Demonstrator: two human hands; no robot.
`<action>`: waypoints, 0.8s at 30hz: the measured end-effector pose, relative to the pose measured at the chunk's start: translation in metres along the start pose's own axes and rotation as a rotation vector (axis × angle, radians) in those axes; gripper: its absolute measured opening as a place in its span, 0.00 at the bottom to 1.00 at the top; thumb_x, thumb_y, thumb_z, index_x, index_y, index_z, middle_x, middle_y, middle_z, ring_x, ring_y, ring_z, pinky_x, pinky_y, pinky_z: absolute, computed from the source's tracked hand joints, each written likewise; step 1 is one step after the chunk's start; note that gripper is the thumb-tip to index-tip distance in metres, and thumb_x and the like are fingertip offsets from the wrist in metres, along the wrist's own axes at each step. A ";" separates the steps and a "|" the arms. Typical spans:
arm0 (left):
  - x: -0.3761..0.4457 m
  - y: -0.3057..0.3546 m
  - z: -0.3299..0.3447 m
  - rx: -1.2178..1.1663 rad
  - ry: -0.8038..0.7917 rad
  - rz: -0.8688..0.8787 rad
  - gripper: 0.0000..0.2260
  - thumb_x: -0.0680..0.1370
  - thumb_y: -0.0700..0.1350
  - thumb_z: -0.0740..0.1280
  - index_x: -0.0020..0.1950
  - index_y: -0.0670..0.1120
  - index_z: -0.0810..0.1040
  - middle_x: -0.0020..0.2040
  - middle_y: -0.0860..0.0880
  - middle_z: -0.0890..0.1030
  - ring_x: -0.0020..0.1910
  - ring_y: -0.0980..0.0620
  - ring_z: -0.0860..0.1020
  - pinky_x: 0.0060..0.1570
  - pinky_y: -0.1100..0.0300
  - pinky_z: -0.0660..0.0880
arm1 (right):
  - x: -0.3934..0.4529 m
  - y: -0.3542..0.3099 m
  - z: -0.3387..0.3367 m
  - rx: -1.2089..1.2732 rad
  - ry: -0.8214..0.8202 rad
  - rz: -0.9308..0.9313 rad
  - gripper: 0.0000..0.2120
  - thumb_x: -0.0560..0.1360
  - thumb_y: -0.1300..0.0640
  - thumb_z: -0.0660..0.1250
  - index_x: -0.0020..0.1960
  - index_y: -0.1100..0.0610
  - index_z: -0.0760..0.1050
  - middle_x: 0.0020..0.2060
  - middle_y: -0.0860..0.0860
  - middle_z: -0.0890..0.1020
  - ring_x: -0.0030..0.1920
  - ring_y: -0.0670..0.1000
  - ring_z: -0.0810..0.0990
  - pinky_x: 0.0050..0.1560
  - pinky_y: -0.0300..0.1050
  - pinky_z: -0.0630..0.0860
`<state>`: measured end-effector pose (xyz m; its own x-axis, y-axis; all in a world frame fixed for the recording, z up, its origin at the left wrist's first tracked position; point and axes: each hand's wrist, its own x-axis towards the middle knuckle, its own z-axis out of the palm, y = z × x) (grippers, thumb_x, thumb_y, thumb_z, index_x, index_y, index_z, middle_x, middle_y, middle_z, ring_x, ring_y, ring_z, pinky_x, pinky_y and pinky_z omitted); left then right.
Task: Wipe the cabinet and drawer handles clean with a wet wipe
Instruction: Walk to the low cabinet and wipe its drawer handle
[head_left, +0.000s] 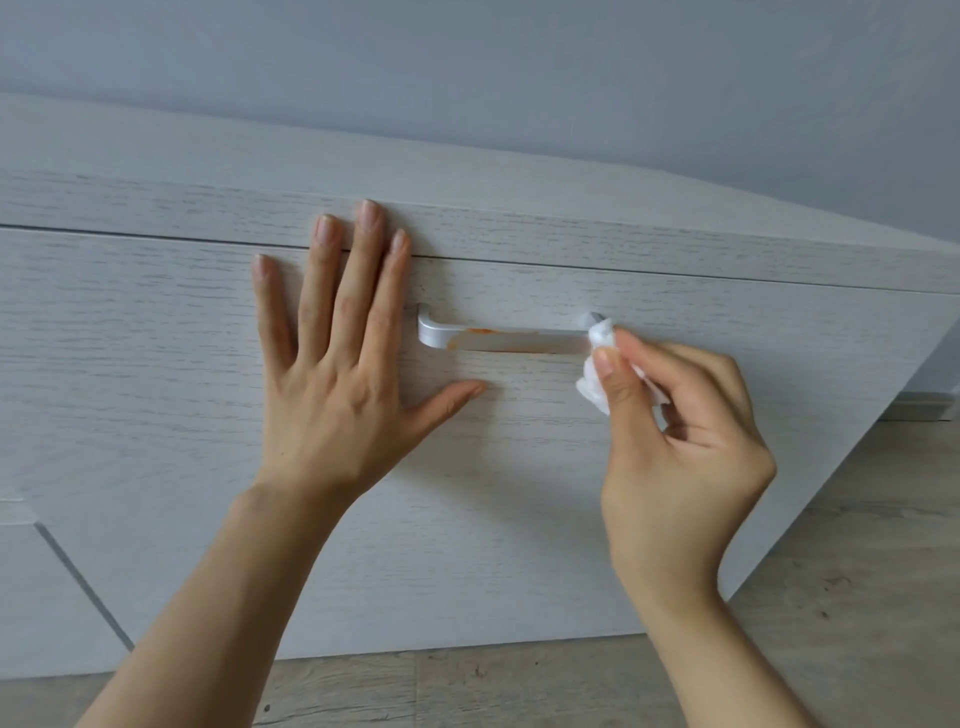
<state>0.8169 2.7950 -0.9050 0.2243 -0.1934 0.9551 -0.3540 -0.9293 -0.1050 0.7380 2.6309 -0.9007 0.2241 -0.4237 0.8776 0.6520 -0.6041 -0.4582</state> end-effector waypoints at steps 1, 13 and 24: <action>0.000 0.000 0.001 0.002 0.005 0.001 0.43 0.75 0.69 0.61 0.76 0.39 0.52 0.75 0.42 0.54 0.75 0.41 0.50 0.73 0.44 0.40 | 0.001 0.000 0.000 -0.008 -0.012 -0.028 0.09 0.74 0.67 0.69 0.53 0.59 0.79 0.43 0.45 0.78 0.41 0.37 0.78 0.44 0.33 0.75; 0.000 -0.003 -0.001 0.007 0.003 0.025 0.43 0.75 0.68 0.62 0.76 0.39 0.53 0.76 0.42 0.55 0.75 0.41 0.50 0.73 0.43 0.41 | -0.006 -0.016 0.016 -0.011 0.023 -0.010 0.09 0.74 0.66 0.70 0.52 0.58 0.80 0.42 0.48 0.78 0.39 0.39 0.79 0.44 0.35 0.78; -0.001 -0.002 0.000 -0.009 0.012 0.023 0.42 0.76 0.68 0.60 0.77 0.40 0.53 0.76 0.43 0.57 0.75 0.41 0.52 0.73 0.43 0.42 | -0.001 -0.026 0.020 -0.099 -0.028 0.042 0.07 0.74 0.65 0.69 0.51 0.59 0.81 0.42 0.50 0.76 0.38 0.41 0.79 0.42 0.30 0.74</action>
<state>0.8177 2.7973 -0.9054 0.2053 -0.2113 0.9556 -0.3670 -0.9218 -0.1250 0.7357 2.6608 -0.8871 0.2712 -0.4316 0.8603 0.5670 -0.6507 -0.5051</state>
